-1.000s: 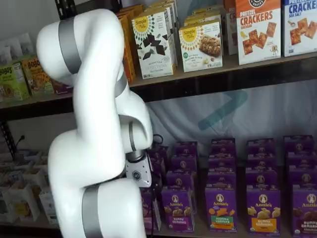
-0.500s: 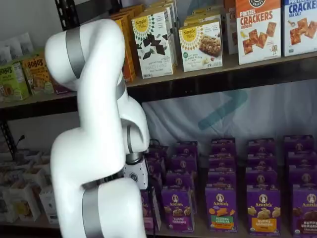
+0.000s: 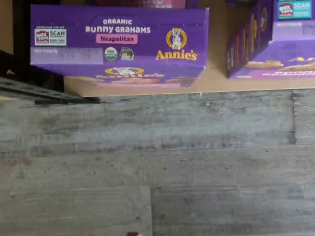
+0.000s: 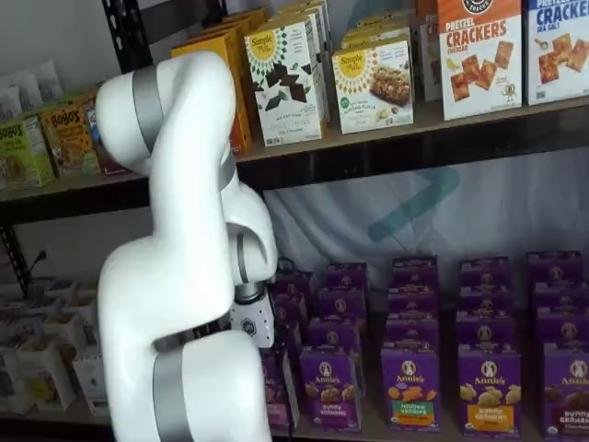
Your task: Pick up the purple box with a pink patch in the middle, on the bottom shelf, the first box from the left
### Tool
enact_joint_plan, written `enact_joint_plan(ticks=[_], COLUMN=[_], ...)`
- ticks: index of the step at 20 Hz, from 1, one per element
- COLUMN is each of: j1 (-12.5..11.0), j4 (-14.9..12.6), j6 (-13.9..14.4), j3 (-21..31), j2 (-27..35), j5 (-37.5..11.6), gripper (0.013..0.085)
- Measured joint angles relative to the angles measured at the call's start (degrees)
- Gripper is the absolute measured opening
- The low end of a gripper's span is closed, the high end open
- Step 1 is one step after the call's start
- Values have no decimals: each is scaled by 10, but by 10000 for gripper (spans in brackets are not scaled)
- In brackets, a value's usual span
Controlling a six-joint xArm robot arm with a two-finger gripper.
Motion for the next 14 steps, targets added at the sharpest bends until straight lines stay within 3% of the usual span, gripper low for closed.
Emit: enact_joint_plan(ticks=[10, 14], j1=[-2, -5], j4=[1, -15], j6=[-3, 8], j3=[-97, -131], j2=[86, 117], j5=[-4, -8], gripper=[850, 850])
